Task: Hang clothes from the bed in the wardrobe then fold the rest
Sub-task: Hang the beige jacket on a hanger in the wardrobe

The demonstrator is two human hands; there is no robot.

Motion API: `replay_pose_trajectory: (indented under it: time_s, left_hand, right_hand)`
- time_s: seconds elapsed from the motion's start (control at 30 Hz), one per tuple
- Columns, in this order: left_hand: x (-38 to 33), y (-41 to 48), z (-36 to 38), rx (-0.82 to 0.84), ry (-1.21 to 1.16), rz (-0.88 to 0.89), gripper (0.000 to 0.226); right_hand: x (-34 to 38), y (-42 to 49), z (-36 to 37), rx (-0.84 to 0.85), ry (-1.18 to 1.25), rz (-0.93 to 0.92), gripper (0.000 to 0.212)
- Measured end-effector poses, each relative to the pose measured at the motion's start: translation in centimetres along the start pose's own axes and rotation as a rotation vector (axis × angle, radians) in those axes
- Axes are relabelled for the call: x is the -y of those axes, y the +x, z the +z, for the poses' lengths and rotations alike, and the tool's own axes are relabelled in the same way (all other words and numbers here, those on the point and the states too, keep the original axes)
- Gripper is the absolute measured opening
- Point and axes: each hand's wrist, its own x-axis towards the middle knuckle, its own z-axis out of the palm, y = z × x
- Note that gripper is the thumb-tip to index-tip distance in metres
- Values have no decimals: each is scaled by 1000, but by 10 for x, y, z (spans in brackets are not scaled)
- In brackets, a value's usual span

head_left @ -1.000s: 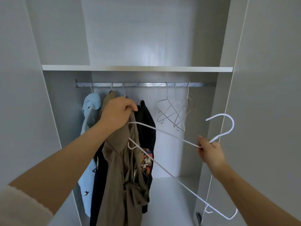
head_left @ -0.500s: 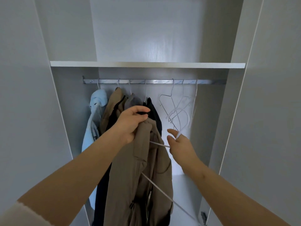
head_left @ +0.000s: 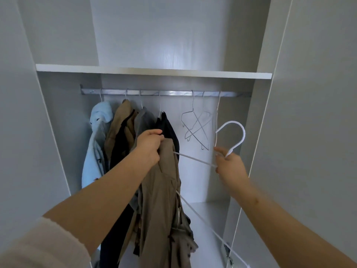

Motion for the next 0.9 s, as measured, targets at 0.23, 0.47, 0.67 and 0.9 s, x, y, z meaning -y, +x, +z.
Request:
replay_pose_trajectory:
  time_s: [0.23,0.47,0.67,0.9]
  left_hand:
    - [9,-58,24,433,-119,-164,19]
    - [0,-45,-11,307,771,828,16]
    - [12,-49,-7,573,1269,1038,24]
    - [5,-41,-4,280,1020,1008,19]
  right_hand:
    - [-1,-10,24,177,55,47,25]
    - [18,-10,10,6,32,-149,29]
    - [33,-12,3,12,51,-276,23]
    - [21,-25,21,-462,-95,-714,15]
